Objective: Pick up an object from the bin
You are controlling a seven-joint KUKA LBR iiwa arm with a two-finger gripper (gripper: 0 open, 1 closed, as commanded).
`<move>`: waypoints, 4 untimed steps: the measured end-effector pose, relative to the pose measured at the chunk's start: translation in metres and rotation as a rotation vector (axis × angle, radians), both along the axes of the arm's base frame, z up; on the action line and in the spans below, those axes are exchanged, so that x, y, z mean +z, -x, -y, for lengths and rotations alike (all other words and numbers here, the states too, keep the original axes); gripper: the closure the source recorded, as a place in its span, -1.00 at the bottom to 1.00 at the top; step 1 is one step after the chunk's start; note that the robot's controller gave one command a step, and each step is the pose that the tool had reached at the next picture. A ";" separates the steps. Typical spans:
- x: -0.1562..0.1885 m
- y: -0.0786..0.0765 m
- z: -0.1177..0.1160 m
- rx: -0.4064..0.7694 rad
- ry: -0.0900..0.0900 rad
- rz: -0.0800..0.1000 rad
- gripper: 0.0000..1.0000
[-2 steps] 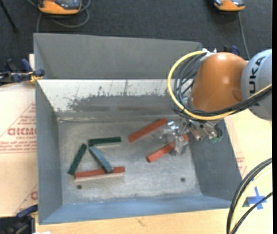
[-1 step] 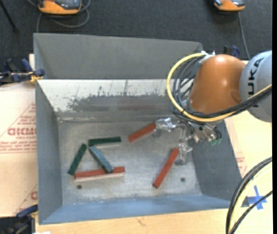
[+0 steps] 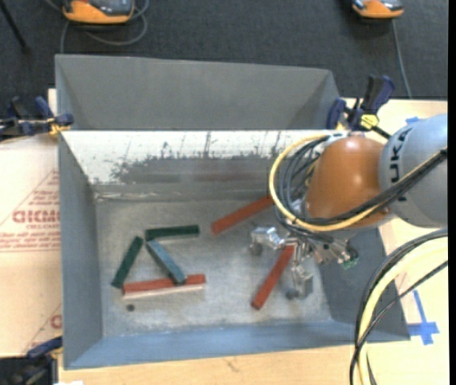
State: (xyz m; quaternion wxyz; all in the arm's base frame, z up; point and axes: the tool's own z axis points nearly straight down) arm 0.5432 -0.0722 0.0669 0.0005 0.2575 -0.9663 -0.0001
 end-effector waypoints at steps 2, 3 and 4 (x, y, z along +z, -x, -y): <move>0.186 0.038 0.007 -0.013 0.002 0.011 1.00; 0.275 0.009 0.043 -0.017 0.003 0.015 1.00; 0.251 -0.025 0.033 0.367 0.000 0.006 1.00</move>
Offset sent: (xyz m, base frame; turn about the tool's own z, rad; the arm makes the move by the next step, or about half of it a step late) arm 0.0000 0.0000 0.0000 0.0000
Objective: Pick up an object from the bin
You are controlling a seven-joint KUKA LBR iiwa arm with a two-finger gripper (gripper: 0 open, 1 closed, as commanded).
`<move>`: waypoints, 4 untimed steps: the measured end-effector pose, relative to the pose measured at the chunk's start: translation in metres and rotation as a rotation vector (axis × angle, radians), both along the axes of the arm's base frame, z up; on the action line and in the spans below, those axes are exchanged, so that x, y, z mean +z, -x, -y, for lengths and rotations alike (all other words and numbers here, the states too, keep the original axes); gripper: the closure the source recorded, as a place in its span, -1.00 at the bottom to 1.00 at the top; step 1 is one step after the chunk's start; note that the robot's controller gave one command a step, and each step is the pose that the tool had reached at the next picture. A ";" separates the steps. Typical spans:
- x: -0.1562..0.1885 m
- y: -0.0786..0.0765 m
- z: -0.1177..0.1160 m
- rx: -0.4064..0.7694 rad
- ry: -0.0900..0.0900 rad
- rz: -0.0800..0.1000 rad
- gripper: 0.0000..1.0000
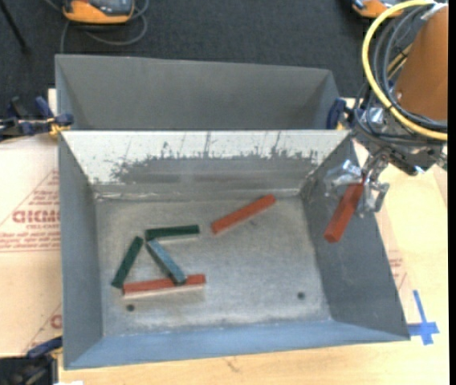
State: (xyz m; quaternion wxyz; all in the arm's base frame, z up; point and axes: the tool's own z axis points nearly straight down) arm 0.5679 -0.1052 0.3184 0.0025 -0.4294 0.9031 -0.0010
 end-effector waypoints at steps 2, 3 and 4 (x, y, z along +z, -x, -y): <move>-0.023 -0.037 -0.042 0.796 0.002 0.002 1.00; -0.038 -0.071 -0.065 1.034 0.002 -0.001 1.00; -0.074 -0.058 -0.062 1.252 0.001 -0.005 1.00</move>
Offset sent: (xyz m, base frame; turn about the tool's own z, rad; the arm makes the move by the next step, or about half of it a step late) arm 0.0323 0.0094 -0.0184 -0.3998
